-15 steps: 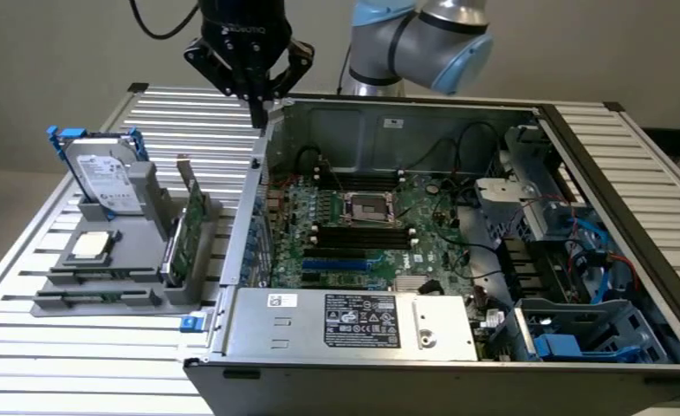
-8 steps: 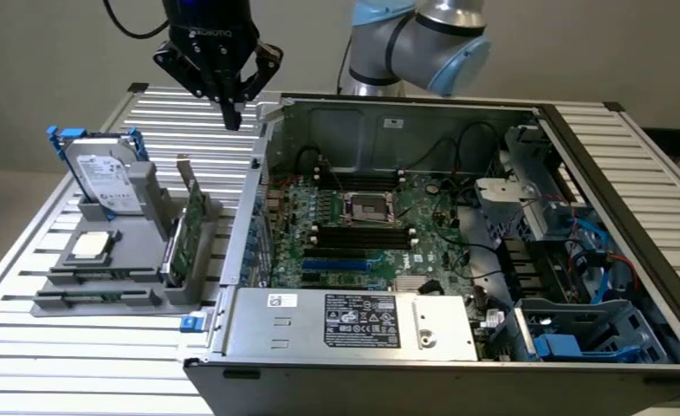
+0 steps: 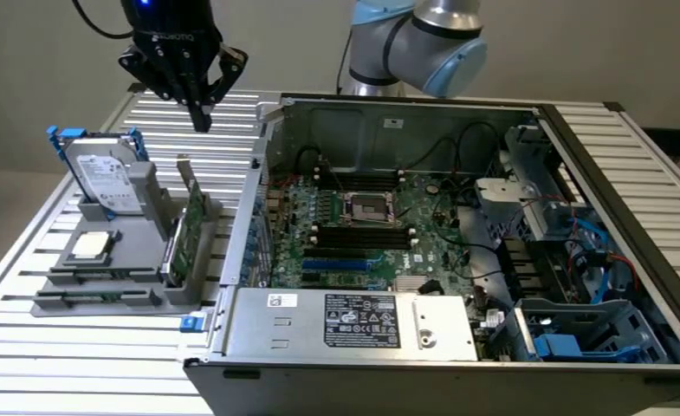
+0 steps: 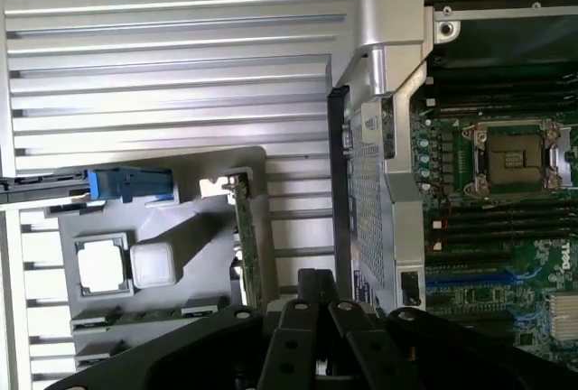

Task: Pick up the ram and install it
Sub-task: 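Reach for the ram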

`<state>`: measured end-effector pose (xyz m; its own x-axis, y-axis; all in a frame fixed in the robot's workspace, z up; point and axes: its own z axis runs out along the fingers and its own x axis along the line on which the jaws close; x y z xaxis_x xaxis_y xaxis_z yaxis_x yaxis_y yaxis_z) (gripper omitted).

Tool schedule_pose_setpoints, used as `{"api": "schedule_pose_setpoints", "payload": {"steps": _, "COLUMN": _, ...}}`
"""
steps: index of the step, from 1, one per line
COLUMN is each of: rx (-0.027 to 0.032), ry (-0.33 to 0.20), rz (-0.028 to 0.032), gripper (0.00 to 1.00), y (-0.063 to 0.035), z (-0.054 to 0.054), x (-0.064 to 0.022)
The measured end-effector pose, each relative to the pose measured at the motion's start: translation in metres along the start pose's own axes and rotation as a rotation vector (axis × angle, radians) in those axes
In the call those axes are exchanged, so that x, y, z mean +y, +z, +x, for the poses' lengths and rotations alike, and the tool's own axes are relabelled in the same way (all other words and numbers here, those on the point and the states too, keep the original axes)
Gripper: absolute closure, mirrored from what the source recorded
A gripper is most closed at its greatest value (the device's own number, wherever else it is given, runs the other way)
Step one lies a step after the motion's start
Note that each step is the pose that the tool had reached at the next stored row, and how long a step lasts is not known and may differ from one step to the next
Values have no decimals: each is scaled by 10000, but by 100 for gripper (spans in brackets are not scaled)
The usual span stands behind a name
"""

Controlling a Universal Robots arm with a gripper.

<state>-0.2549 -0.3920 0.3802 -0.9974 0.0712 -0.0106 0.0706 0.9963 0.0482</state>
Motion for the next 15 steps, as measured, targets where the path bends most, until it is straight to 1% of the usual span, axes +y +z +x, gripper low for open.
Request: {"api": "schedule_pose_setpoints", "payload": {"steps": 15, "rx": 10, "ry": 0, "rz": 0, "gripper": 89, "y": 77, "z": 685, "x": -50}}
